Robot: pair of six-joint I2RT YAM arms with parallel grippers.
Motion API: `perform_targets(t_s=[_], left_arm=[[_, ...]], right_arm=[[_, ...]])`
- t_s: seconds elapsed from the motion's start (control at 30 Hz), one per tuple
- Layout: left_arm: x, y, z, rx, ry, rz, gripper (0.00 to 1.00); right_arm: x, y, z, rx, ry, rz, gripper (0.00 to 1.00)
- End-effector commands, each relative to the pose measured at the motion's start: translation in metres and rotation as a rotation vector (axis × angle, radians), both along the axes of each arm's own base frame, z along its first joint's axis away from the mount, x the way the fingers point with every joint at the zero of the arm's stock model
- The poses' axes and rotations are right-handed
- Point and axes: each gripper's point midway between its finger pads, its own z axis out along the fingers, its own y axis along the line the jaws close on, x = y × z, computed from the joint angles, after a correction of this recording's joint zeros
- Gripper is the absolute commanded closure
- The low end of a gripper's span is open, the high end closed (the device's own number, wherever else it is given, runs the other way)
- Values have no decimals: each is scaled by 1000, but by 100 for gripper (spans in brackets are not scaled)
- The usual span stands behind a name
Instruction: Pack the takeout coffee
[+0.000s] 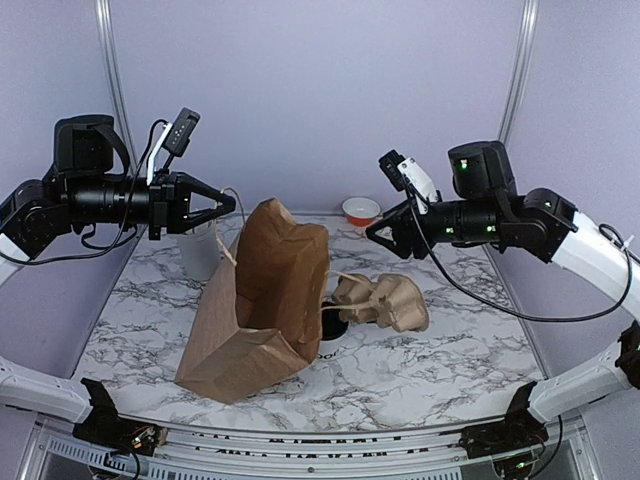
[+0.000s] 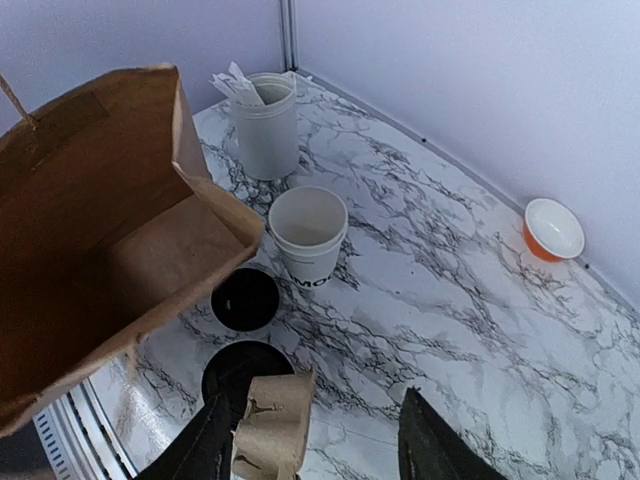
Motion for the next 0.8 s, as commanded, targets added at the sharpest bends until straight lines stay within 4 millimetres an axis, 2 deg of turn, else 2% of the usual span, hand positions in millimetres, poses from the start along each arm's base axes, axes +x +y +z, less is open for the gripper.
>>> perform_targets(t_s=[0.0, 0.17, 0.3, 0.4, 0.5, 0.57, 0.63, 0.77], left_arm=[[2, 3, 2, 6, -25, 15, 100], [8, 3, -1, 12, -19, 40, 100], [14, 6, -2, 12, -16, 84, 100], [16, 9, -2, 5, -18, 107, 100], [16, 13, 1, -5, -27, 128, 100], [18, 16, 1, -9, -35, 153, 100], [22, 20, 1, -12, -35, 187, 100], [31, 26, -5, -17, -5, 260, 100]], right_arm=[[9, -34, -9, 22, 76, -145, 46], [18, -71, -34, -18, 161, -287, 40], [11, -90, -72, -99, 250, -368, 37], [-4, -100, -111, -154, 350, -390, 35], [-28, -111, -158, -224, 467, -398, 30], [-45, -110, -179, -234, 520, -378, 27], [-59, -109, -192, -247, 548, -377, 24], [-82, -100, -201, -257, 589, -381, 21]])
